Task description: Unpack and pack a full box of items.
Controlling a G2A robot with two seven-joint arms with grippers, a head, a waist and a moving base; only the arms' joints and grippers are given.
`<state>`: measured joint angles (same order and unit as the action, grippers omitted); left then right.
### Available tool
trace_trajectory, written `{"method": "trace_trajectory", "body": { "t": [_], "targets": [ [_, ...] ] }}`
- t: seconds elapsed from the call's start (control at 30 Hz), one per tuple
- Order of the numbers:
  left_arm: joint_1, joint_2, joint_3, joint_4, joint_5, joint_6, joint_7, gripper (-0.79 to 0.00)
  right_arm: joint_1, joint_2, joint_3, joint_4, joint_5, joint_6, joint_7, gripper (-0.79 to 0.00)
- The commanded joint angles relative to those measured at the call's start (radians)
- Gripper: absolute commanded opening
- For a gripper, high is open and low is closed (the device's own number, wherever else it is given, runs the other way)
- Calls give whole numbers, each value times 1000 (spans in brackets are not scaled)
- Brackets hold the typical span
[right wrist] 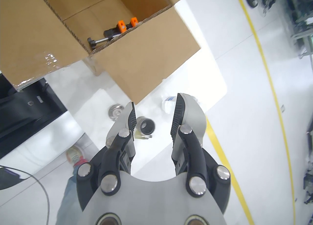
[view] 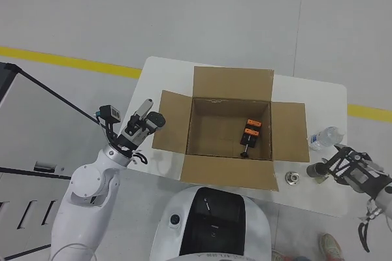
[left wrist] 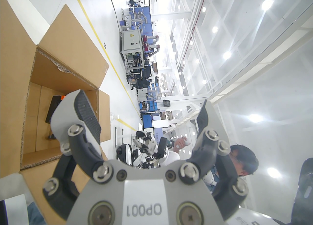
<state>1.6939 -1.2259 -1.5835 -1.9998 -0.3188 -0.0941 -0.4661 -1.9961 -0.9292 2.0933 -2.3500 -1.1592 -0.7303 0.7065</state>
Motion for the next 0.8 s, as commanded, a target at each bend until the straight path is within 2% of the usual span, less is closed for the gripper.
{"method": "trace_trajectory", "body": {
  "t": [0.0,0.13,0.27,0.37,0.5,0.63,0.77],
  "targets": [
    [0,0,0,0,0,0,0,0,98,12,-32,0,30,-30,30,-517],
    [0,0,0,0,0,0,0,0,320,37,-200,0,71,-46,139,-517],
    [0,0,0,0,0,0,0,0,559,44,-449,75,119,29,268,-517],
    [0,0,0,0,0,0,0,0,752,31,-664,176,145,101,322,-517],
    [0,0,0,0,0,0,0,0,951,-4,-915,300,103,222,409,-511],
    [0,0,0,0,0,0,0,0,1077,-40,-1085,404,82,302,483,-514],
    [0,0,0,0,0,0,0,0,1140,-68,-1186,494,127,348,575,-514]
  ]
}}
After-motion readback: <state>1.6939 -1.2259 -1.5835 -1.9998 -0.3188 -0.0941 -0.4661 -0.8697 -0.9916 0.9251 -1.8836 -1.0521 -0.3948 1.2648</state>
